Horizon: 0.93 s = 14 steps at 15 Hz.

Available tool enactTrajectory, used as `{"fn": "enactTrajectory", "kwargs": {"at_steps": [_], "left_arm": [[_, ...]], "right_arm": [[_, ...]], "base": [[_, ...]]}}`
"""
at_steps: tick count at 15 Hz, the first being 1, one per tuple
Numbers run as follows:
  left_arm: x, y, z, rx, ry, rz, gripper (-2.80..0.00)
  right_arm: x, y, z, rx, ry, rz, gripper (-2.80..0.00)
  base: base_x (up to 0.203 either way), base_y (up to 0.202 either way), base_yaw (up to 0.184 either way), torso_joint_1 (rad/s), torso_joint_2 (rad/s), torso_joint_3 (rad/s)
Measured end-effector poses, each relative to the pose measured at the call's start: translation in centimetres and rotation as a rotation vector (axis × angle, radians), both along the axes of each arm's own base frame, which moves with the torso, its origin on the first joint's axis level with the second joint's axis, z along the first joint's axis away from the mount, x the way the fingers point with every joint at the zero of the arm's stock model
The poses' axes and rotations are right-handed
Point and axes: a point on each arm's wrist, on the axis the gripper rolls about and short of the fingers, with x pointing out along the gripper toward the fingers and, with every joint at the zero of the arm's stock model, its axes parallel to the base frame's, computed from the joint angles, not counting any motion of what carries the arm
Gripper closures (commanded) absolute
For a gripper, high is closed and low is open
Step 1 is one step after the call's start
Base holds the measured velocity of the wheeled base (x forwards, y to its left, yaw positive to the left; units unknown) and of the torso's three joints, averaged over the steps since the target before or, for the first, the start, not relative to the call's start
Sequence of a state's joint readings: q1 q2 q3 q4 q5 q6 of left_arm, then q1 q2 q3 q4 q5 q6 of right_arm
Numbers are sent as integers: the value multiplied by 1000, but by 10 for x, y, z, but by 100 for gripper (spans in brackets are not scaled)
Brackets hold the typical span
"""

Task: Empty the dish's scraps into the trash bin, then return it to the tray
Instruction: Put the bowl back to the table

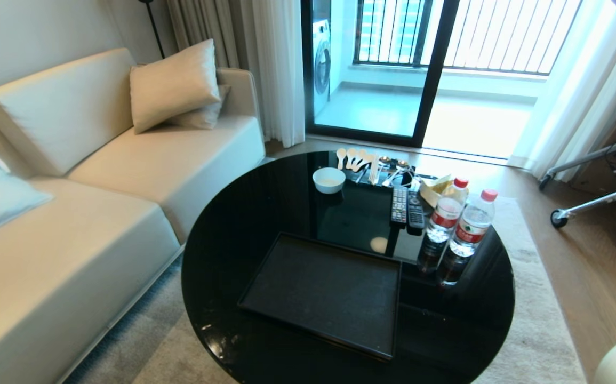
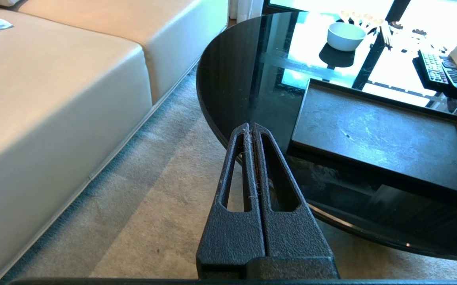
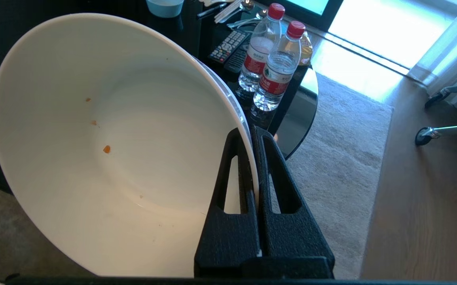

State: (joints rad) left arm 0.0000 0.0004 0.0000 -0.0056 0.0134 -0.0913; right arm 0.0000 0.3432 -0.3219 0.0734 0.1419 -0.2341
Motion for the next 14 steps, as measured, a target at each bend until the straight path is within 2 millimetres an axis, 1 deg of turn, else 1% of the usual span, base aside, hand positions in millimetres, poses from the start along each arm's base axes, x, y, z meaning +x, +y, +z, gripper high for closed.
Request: {"fn": "enactTrajectory", "kwargs": {"at_steps": [2, 4, 6, 8, 11, 14], "left_arm": [[0, 0, 0, 0, 0, 0, 0], [0, 0, 0, 0, 0, 0, 0], [0, 0, 0, 0, 0, 0, 0], [0, 0, 0, 0, 0, 0, 0], [0, 0, 0, 0, 0, 0, 0], [0, 0, 0, 0, 0, 0, 0]], "right_arm": [[23, 0, 17, -29, 81, 14, 0], [50, 1, 28, -47, 168, 38, 0], [80, 3, 36, -54, 260, 73, 0], [113, 8, 40, -62, 347, 123, 0], [167, 29, 43, -39, 458, 203, 0], [220, 65, 37, 25, 569, 210, 0]], "base": [[0, 0, 0, 0, 0, 0], [0, 0, 0, 0, 0, 0], [0, 0, 0, 0, 0, 0], [0, 0, 0, 0, 0, 0], [0, 0, 0, 0, 0, 0], [0, 0, 0, 0, 0, 0]]}}
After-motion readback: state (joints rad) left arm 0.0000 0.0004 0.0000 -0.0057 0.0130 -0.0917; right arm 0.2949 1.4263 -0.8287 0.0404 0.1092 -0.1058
